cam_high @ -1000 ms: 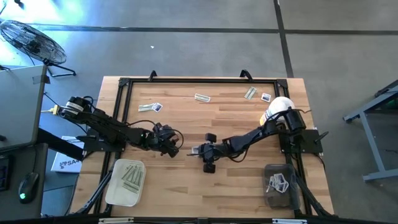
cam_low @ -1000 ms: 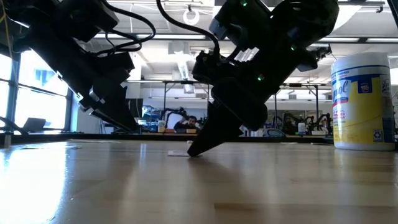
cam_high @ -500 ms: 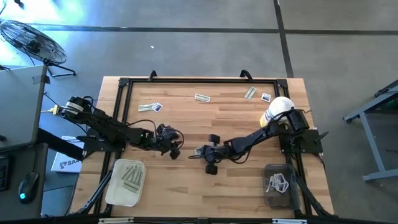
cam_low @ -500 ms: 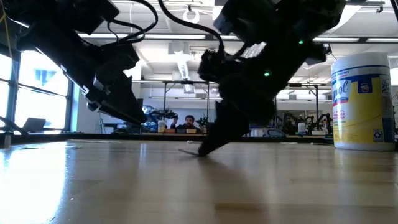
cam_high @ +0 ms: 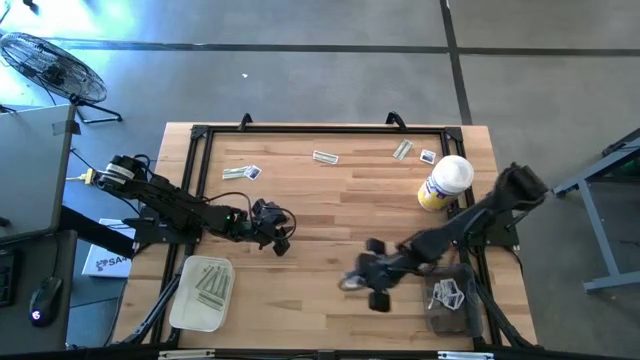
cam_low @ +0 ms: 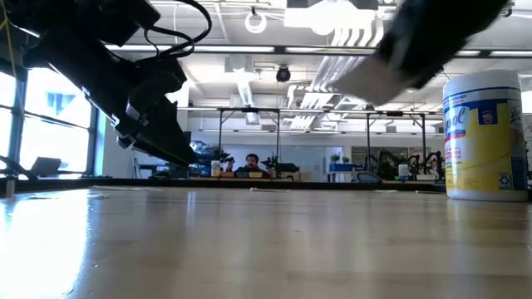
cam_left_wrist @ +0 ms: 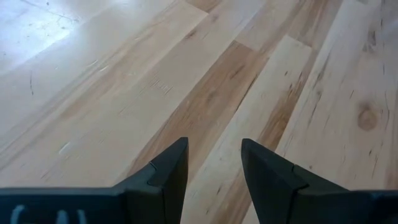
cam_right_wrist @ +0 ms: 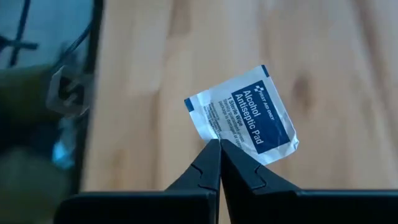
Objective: Pick & Place First Aid Supplies
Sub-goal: Put the blue alcohol pad into the black bin
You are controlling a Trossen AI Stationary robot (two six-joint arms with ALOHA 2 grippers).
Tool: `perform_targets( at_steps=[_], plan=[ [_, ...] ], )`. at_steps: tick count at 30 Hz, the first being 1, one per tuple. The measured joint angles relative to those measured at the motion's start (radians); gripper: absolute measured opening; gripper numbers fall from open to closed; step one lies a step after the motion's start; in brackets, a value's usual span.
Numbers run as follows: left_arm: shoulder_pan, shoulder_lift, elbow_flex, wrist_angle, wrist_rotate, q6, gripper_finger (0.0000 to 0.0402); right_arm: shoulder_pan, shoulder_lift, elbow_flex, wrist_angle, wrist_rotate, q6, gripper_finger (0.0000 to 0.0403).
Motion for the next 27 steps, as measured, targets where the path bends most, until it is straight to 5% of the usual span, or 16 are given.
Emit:
perform_targets(
  at_steps=[15, 22, 27],
  plan=[
    [0.0, 0.0, 0.0, 0.002, 0.015, 0.0, 0.0147, 0.448, -0.26, 0.0, -0.588, -0.208, 0.935, 0.0001],
    [0.0, 0.0, 0.0, 0.046, 0.019, 0.0, 0.0147, 0.598, -0.26, -0.052, -0.688, -0.176, 1.243, 0.0001],
    [0.0, 0.0, 0.0, 0.052, 0.024, 0.005, 0.0147, 0.605, -0.26, -0.157, -0.634, -0.151, 1.282, 0.0002]
  ],
)
